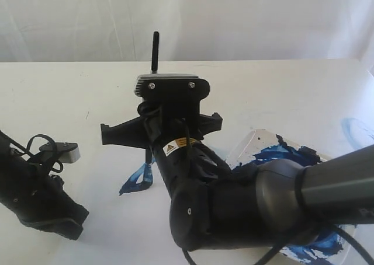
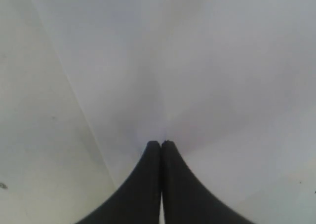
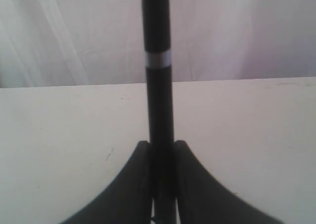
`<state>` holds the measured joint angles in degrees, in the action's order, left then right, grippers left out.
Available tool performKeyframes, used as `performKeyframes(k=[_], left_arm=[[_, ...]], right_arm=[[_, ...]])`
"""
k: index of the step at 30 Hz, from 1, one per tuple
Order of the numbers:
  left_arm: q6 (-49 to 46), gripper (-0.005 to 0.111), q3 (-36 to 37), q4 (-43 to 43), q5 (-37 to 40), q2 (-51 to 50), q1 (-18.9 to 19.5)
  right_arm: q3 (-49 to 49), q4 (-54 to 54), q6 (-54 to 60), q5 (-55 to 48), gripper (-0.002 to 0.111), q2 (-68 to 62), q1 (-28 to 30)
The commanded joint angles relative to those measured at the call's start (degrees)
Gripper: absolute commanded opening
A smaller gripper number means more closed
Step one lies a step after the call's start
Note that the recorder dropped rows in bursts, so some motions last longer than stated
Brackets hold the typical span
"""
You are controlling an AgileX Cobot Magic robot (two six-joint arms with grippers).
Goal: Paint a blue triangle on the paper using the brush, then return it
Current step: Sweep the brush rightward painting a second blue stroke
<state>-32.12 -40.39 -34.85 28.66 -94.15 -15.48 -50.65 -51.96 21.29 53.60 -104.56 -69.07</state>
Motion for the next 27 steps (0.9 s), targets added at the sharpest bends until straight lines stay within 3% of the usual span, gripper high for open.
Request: performKeyframes(k=[1, 11, 27], left_arm=[[-0.2, 0.000, 0.4, -0.6, 0.6, 0.1, 0.1], [-0.2, 0.000, 0.4, -0.6, 0.6, 0.1, 0.1], [-0.2, 0.000, 0.4, -0.6, 0.6, 0.1, 0.1]], right_arm=[[0.0, -4.4, 6.9, 1.0, 0.000, 1.4, 0.0], [0.0, -15.6, 15.2, 6.7, 0.000, 1.7, 0.0], [0.0, -17.2, 16.9, 8.5, 0.000, 4.0, -0.1]])
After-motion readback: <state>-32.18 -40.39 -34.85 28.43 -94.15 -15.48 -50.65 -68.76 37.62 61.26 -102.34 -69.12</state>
